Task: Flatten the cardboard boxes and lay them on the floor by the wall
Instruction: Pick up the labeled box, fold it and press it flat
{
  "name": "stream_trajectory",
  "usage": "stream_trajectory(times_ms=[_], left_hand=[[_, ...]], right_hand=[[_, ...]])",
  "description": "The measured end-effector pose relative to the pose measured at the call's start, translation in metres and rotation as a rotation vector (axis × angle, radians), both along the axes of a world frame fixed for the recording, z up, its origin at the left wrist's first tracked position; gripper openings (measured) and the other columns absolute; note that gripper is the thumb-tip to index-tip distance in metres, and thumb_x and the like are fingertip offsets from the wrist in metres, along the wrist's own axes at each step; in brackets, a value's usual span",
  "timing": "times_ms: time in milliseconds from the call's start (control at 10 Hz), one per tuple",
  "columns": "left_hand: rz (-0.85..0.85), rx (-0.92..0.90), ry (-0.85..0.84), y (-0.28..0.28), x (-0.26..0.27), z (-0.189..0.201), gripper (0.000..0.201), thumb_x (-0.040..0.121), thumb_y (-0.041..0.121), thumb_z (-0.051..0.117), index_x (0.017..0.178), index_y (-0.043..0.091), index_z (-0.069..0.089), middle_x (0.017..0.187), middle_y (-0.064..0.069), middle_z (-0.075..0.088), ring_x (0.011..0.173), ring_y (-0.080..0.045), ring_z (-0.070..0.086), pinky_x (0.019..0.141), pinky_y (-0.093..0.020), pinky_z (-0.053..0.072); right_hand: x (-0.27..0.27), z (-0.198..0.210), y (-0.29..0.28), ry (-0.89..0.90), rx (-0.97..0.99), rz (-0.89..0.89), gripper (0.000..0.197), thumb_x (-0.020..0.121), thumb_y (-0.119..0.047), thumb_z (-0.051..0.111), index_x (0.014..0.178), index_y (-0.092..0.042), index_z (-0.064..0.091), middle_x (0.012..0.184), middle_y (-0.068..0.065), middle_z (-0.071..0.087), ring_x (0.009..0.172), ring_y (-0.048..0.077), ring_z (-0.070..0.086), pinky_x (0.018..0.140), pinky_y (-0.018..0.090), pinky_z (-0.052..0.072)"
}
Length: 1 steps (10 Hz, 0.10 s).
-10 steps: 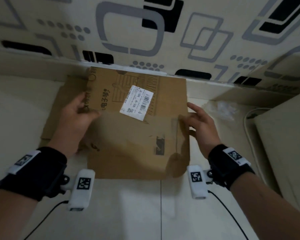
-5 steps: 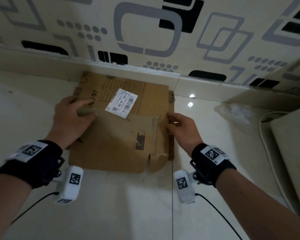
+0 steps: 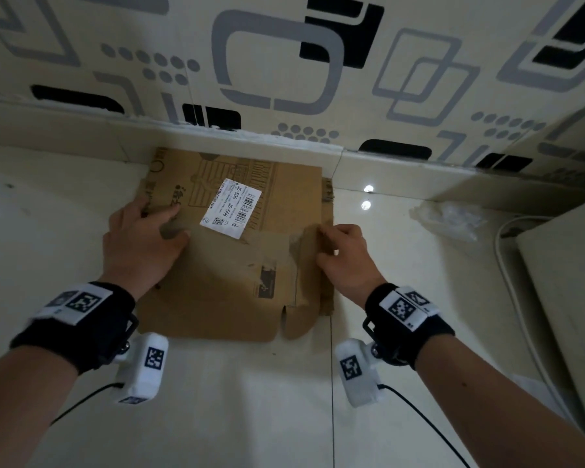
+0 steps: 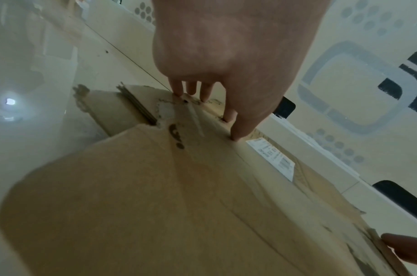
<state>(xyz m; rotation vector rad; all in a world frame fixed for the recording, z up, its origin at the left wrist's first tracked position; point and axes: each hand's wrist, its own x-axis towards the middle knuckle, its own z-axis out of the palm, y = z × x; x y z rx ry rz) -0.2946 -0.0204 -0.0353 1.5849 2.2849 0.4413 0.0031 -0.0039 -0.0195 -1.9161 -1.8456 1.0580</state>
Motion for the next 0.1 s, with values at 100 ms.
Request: stream_trajectory(times_ms=[100], left_hand=[[-0.013, 0.093, 0.069, -0.0005, 0.006, 0.005, 0.048, 0.09, 0.038, 0.07, 0.137, 0.026, 0.066, 0.152, -0.011, 0.044, 0.14, -0.031, 0.03, 0.109, -0.049, 0.026]], right_hand=[[0.0108, 0.0246, -0.0066, 0.215, 0.135, -0.148, 0.043, 0.092, -0.011, 0.057, 0.134, -0.021, 0.059, 0.131, -0.003, 0.042, 0.116, 0.012, 0.052, 0.09, 0.006, 0.045]])
